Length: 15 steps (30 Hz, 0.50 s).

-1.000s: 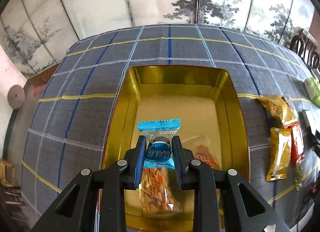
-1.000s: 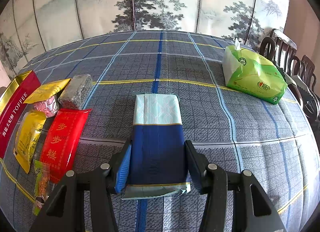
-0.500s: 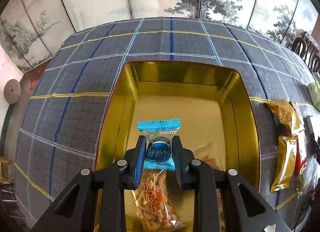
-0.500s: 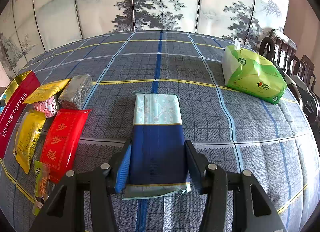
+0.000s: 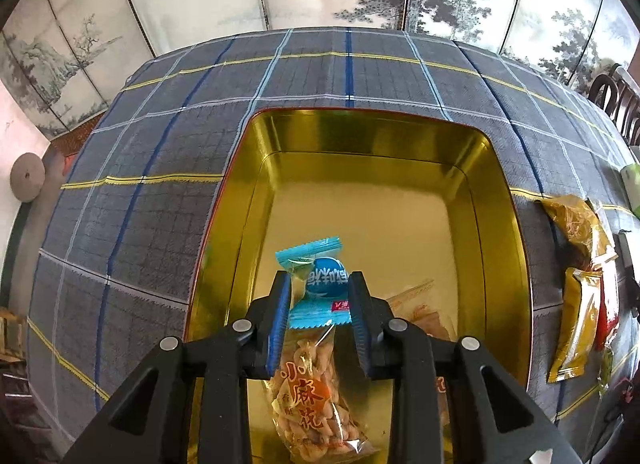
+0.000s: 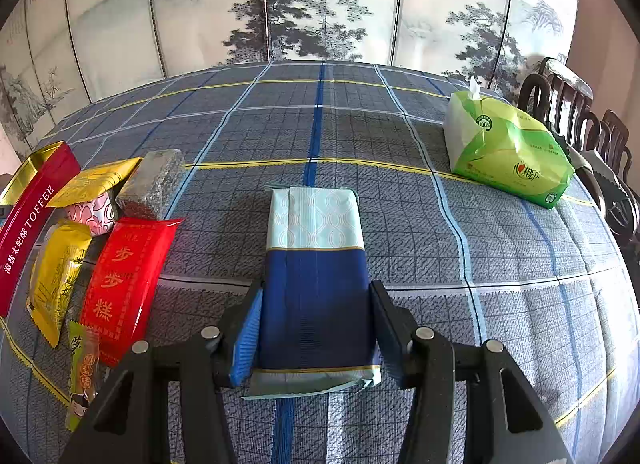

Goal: Organize snacks
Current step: 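Carry the blue candy into the tin tray and open the left gripper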

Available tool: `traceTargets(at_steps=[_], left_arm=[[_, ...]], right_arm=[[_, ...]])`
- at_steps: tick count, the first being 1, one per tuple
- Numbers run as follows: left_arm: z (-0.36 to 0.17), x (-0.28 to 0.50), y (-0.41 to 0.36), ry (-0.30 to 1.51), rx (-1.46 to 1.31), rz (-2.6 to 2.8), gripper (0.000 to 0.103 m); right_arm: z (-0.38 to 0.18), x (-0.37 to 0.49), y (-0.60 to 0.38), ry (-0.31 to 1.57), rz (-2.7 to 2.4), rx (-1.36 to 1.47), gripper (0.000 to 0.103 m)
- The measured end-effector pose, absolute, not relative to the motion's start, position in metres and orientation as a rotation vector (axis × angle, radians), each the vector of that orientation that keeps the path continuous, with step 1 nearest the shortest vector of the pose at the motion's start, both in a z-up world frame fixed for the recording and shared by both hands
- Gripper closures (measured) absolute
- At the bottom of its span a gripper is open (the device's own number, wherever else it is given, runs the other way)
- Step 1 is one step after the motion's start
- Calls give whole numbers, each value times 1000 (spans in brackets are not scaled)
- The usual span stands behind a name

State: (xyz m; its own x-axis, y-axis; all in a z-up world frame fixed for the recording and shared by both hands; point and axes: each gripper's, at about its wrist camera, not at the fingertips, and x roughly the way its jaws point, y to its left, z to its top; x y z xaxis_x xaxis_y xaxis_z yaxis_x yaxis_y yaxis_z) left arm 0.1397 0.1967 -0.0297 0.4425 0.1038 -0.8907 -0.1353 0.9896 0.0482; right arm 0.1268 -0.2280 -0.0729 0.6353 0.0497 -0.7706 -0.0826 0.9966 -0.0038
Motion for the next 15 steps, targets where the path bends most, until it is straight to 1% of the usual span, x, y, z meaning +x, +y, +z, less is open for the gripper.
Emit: traceTargets(at_steps=[3,8,10,12,15], left_arm=[[-28,137,198,1097,-37,152,71],[-24,132,199,1091,-37,154,70],[-22,129,199,1088,-40,156,68],[-19,124,198,1083,-43,157,61],[-14,116,197,1067,-37,160,55]], right_arm=[[-73,127,-228,879,76,-40,50],[-73,127,-228,879,76,-40,50],[-73,127,-228,879,76,-40,50],[-73,127,-228,879,75,-42,52],[-72,125,-228,878,74,-44,52]])
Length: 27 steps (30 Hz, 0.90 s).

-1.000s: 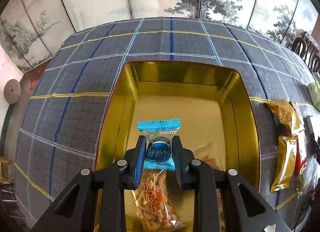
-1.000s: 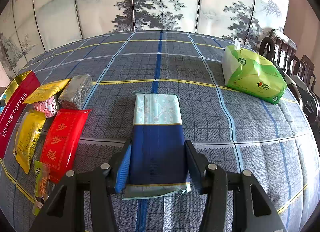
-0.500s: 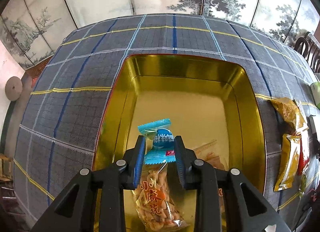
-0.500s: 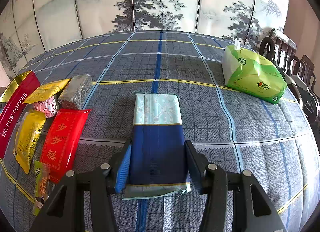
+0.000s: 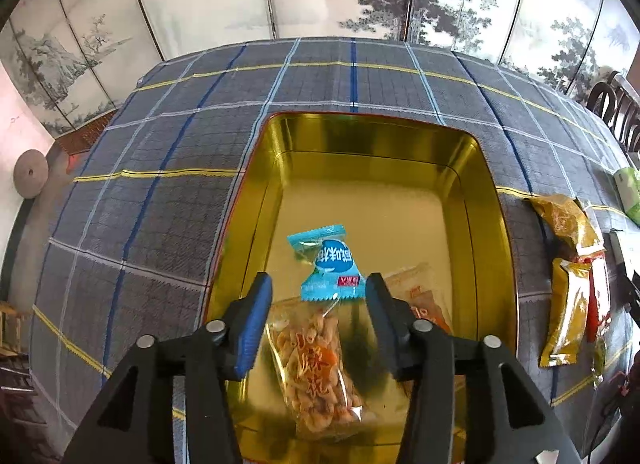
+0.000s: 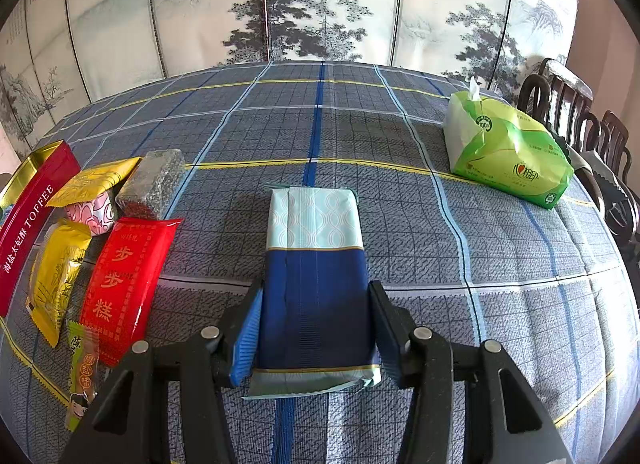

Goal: Organize snacks
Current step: 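Carry the blue candy into the tin tray and open the left gripper, then carry the blue-and-white box into the gold tin tray and open the right gripper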

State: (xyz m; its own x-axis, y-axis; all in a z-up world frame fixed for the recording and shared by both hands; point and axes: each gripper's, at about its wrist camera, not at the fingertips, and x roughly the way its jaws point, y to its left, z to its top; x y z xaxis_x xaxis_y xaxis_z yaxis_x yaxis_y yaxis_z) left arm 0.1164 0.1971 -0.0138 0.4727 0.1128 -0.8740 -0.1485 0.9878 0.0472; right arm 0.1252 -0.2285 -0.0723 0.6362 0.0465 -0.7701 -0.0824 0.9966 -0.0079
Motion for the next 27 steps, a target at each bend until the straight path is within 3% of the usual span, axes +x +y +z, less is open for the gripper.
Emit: traceTargets(at_steps=[7,12,27], left_arm=[[-6,95,193,1042,-26,182,48],[2,78,191,1018,-42,202,37],[13,27,200,961,-165,265,25]], right_arm=[[-71,124,-229,880,63,-40,52],[-70,127,-229,901,45,-33,52],[-68,133,-224,955,-27,-23,53]])
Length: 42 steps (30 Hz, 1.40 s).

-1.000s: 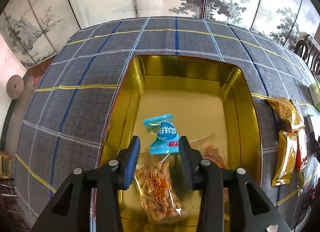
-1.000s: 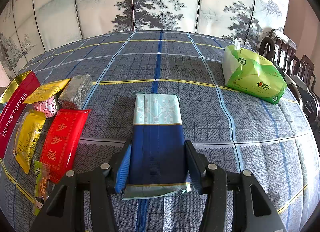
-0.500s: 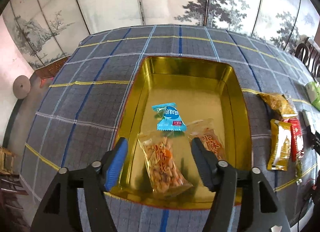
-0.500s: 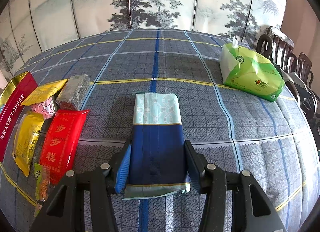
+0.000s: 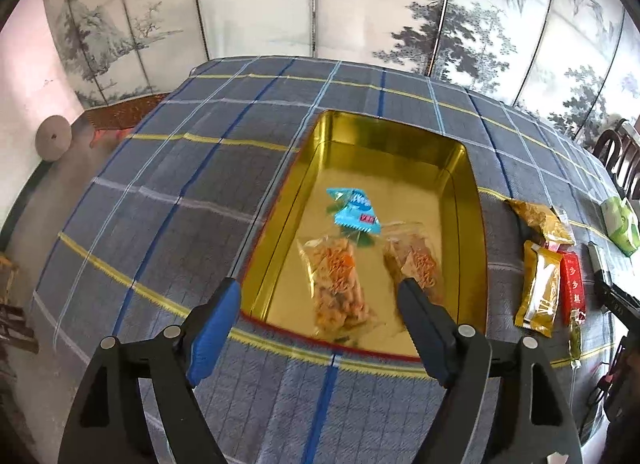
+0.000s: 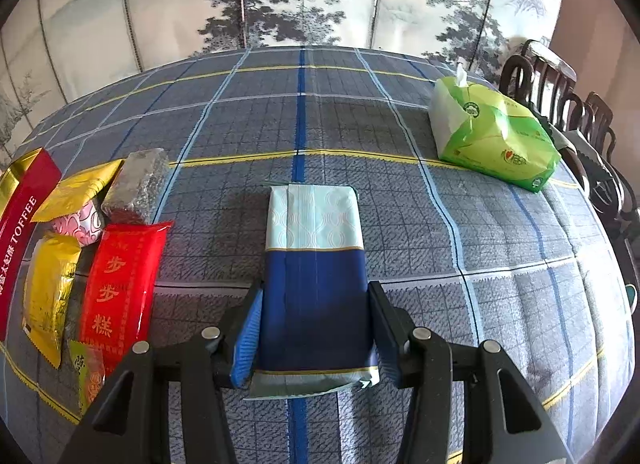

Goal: Organize snacks
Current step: 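Carry the blue-and-white box into the gold tin tray and open the right gripper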

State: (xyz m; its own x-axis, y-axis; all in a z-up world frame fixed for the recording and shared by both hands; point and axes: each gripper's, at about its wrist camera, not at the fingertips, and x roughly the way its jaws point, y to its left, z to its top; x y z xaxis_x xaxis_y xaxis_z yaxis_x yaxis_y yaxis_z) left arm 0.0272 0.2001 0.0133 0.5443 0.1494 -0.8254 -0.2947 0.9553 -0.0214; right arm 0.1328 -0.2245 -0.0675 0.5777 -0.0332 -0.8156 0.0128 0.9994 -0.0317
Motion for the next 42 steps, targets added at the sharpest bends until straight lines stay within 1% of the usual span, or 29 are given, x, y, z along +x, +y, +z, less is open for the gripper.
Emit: traceTargets(at_steps=[5,11,17,22,32,42], left_arm=[[12,18,206,958,-182,283,24],[7,11,217,957,-206,321,23],[8,2,227,955,-228,326,23],[10,-10,243,942,-263,355,23],[10,-37,277,938,-284,440,23],[10,-57,302,929,-324,483,23]], right_arm=[[-58,129,-222,932,-52,11,53],[-29,120,-203,896,-34,34,53],[-6,112,-156,878,76,59,53],[7,103,-92,866,201,27,53],[12,86,31,886,435,-48,53],[-4,81,100,928,502,-130,53]])
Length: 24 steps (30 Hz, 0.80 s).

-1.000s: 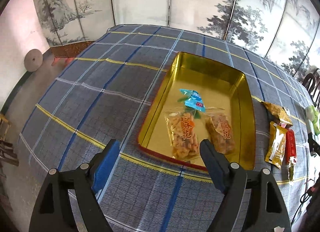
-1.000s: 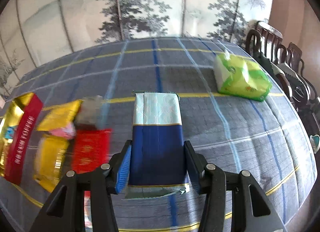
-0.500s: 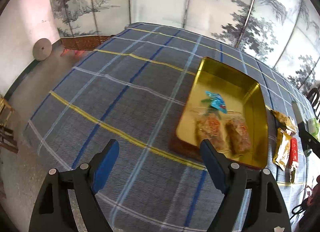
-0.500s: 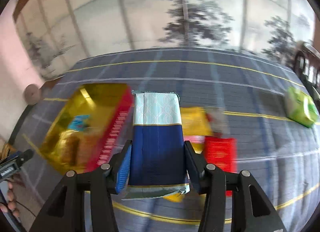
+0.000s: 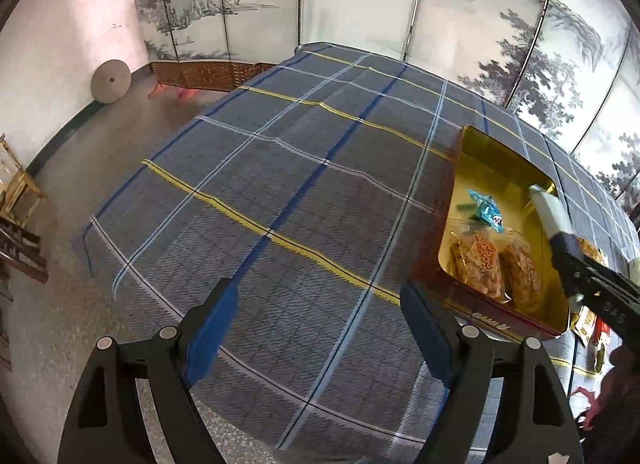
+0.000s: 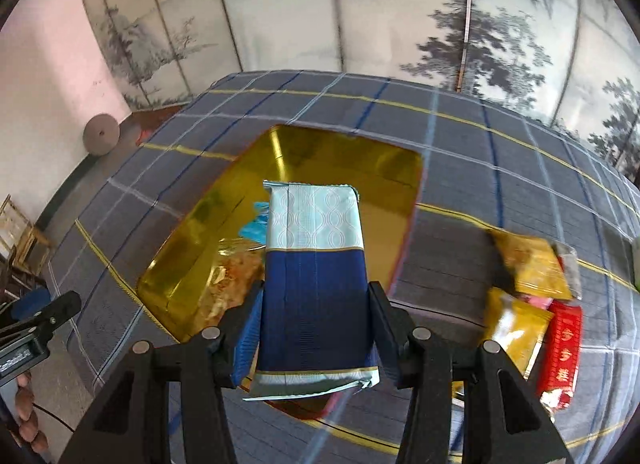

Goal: Organize snacks
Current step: 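Carry the blue-and-white box into the gold tin tray and open the right gripper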

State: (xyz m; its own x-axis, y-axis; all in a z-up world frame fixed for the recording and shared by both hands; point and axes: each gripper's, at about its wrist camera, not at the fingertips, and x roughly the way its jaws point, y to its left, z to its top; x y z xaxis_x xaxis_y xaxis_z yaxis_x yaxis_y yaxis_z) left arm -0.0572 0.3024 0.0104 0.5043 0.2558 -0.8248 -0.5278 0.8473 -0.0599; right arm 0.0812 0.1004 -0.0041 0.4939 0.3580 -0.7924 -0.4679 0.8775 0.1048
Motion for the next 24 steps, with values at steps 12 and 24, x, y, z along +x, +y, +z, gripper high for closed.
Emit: traceTargets(at_steps=[12,24], left_arm=[[12,-58,306,931,-324,488,23],[9,-54,294,949,-313,456,23]], right_arm=[[-22,79,129,952,511,-186,53],[-30,81,134,970,524,-179,52]])
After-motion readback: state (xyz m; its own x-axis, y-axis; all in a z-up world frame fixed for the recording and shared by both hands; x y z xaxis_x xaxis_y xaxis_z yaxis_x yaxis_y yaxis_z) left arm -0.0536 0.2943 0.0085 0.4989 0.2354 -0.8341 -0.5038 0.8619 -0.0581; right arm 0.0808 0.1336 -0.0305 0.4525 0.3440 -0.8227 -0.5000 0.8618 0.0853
